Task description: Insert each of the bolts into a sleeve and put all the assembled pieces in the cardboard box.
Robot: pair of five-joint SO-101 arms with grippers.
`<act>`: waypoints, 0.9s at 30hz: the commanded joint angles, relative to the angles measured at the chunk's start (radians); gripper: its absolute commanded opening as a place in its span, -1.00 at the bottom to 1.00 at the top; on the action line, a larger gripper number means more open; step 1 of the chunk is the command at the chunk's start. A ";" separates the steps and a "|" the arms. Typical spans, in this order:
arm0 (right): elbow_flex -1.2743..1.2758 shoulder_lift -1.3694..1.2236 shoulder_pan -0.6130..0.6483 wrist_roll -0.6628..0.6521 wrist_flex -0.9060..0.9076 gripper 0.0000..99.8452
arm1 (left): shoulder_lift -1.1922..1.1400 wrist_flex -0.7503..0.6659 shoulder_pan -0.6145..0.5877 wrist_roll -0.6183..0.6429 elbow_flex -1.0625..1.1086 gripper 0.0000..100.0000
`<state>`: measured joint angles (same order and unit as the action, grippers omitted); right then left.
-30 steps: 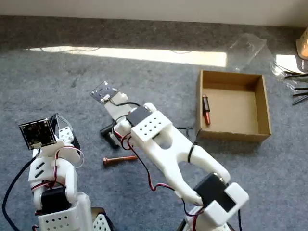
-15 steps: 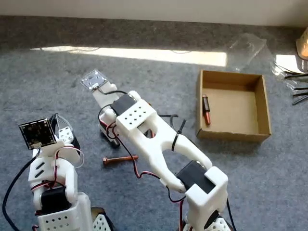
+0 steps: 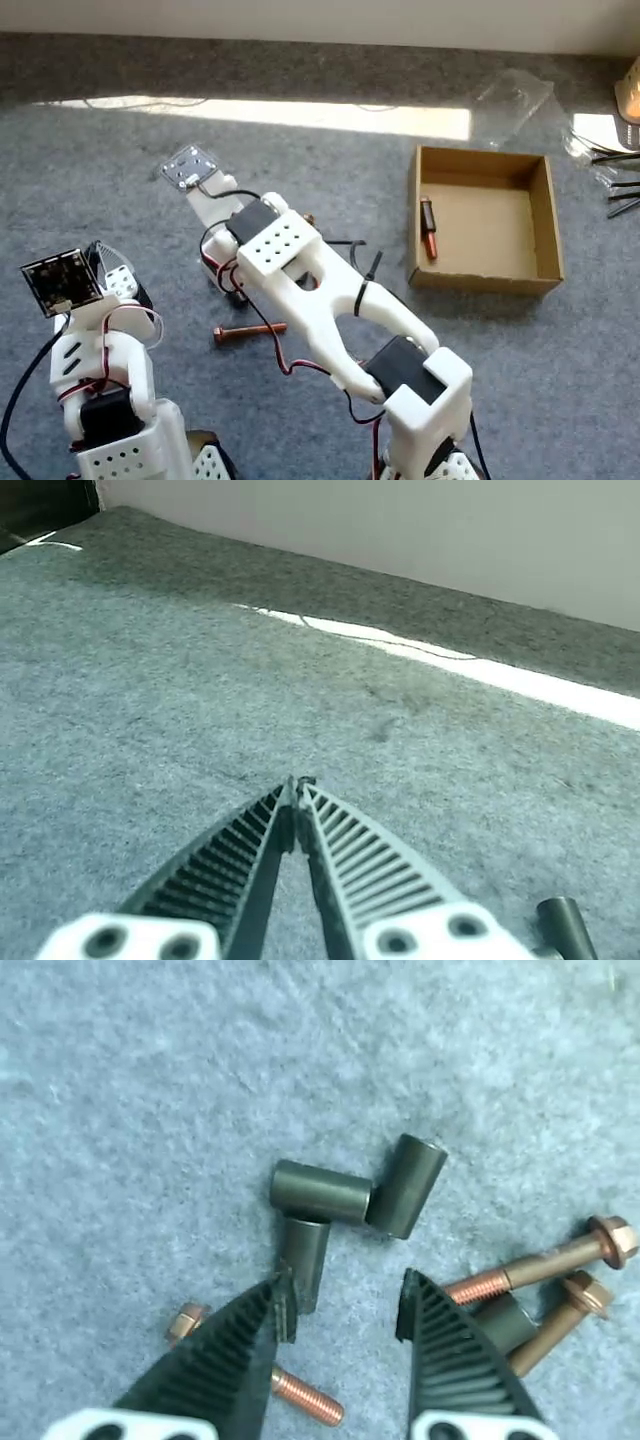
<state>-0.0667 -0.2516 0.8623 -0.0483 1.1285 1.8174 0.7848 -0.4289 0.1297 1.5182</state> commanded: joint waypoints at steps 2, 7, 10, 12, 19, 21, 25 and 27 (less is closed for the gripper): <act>0.008 0.007 0.015 0.100 -0.050 -0.70 | 0.013 0.000 -0.013 -0.002 -0.025 -0.95; 0.015 0.005 0.027 0.146 -0.042 -0.70 | 0.013 0.000 -0.013 -0.002 -0.025 -0.95; 0.015 0.005 0.042 0.146 -0.042 -0.70 | 0.013 0.000 -0.015 -0.002 -0.025 -0.95; 0.015 0.002 0.048 0.146 -0.042 -0.70 | 0.013 0.000 -0.015 -0.002 -0.025 -0.95; 0.007 -0.120 0.047 0.152 -0.033 -0.70 | 0.013 0.002 -0.015 -0.002 -0.025 -0.95; 0.007 -0.125 0.047 0.152 -0.039 -0.70 | 0.013 0.002 -0.015 -0.002 -0.024 -0.95; 0.007 -0.127 0.047 0.149 -0.042 -0.70 | 0.013 0.002 -0.015 -0.002 -0.024 -0.95; 0.007 -0.128 0.048 0.146 -0.056 -0.70 | 0.013 0.002 -0.015 -0.002 -0.024 -0.95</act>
<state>-0.0483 -0.3943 0.9022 0.0974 1.1024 1.8174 0.7848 -0.4289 0.1297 1.5182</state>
